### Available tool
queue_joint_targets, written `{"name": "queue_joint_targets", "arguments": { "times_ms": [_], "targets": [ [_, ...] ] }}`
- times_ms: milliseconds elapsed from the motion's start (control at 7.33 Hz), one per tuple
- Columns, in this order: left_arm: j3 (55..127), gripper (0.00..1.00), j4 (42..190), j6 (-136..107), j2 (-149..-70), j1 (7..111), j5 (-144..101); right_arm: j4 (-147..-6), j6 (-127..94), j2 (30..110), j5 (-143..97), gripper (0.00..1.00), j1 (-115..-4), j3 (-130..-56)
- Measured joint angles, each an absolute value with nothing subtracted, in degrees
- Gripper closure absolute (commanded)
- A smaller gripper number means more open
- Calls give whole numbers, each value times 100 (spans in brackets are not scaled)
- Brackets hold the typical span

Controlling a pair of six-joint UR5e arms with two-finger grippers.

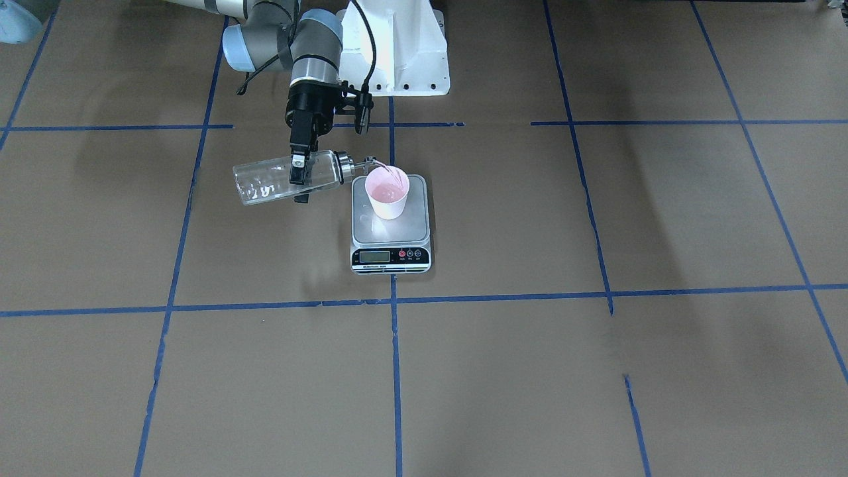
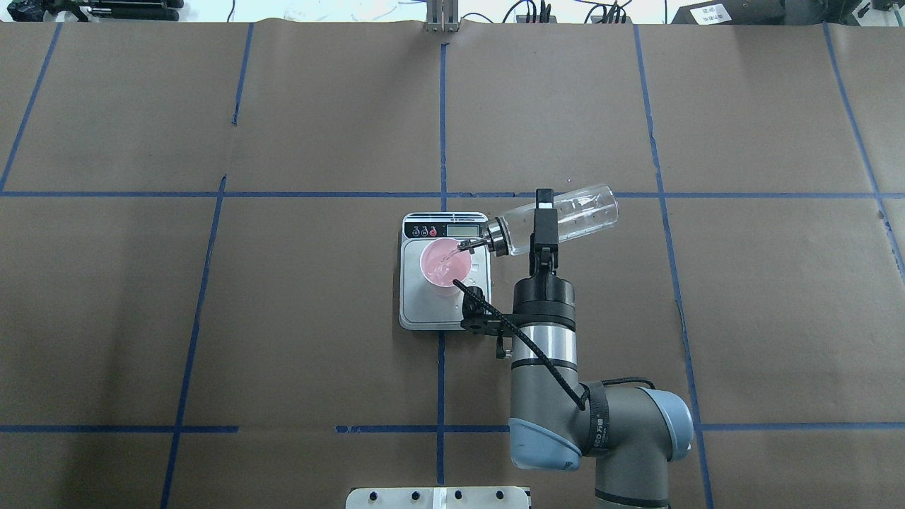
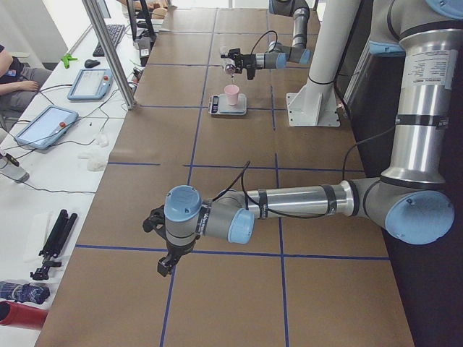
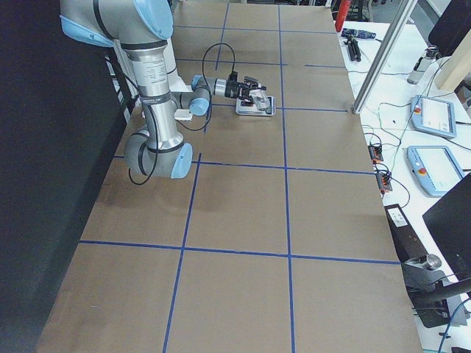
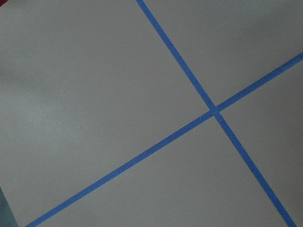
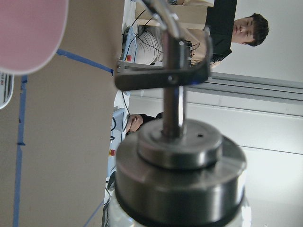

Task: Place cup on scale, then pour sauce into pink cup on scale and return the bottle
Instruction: 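Tilt the bottle spout down over the cup with the right gripper, then turn the bottle upright and carry it back with the right gripper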

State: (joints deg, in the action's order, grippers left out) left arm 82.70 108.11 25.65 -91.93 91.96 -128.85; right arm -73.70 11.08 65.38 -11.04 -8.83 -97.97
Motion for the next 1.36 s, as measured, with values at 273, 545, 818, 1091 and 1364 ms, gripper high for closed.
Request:
{"name": "queue_joint_targets", "arguments": {
  "times_ms": [273, 545, 818, 1091, 1364],
  "targets": [
    [8308, 0, 10811, 2551, -9193, 9197, -12885, -7373, 806, 6548, -1121, 100, -866, -9790],
    [8384, 0, 10811, 2545, -9193, 9219, -12890, -7372, 564, 6574, -1243, 100, -863, -9791],
    [8429, 0, 10809, 2541, -9193, 9226, -12893, -7220, 342, 6578, -1454, 100, -879, -9876],
    [8459, 0, 10803, 2540, -9191, 9228, -12892, -6462, -119, 6572, -1792, 100, -908, -9938],
    [8466, 0, 10802, 2540, -9188, 9248, -12884, -5951, -1411, 6709, -2113, 100, -933, -10151]
  ]
}}
